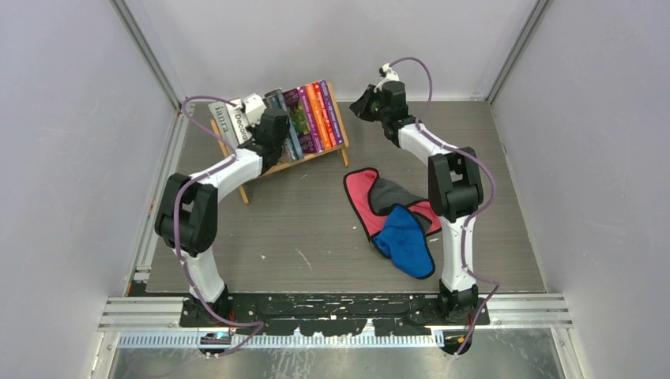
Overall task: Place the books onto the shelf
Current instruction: Adjust the book on the shelf.
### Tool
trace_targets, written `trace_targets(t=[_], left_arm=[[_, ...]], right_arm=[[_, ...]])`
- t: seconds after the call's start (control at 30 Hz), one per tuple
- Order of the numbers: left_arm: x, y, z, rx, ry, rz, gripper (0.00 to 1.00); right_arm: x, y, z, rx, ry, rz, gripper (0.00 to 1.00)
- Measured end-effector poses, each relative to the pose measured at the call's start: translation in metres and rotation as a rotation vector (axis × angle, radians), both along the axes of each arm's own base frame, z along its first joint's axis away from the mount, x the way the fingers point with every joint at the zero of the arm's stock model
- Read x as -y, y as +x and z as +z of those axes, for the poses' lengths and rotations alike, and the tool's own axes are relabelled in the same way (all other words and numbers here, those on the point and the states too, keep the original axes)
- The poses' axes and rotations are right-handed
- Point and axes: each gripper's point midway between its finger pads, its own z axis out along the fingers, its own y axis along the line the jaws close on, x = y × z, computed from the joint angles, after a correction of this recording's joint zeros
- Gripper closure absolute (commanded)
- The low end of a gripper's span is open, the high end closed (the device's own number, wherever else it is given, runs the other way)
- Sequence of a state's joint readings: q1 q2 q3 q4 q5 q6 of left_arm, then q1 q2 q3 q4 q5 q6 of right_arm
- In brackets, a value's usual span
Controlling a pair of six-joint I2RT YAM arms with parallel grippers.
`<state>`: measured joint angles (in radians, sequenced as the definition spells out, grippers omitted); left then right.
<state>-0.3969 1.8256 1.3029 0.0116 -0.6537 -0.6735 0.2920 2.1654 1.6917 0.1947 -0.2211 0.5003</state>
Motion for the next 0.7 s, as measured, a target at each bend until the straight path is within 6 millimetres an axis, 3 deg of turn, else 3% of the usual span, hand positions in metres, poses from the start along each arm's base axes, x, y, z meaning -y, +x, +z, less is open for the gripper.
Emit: trace_targets(t=[0.4,0.7], left_arm=[[0.006,0.011,-0.002,0.038,-0.02,-0.008,1.0],[0.014,0.017,-0.001,0.073,-0.04,-0.054,1.0]], right_arm=[[-0.019,0.02,-0.031,-0.049,0.036,0.05,0.87],[-0.042,0.02,-0.048,-0.096,0.018,0.085,0.87]])
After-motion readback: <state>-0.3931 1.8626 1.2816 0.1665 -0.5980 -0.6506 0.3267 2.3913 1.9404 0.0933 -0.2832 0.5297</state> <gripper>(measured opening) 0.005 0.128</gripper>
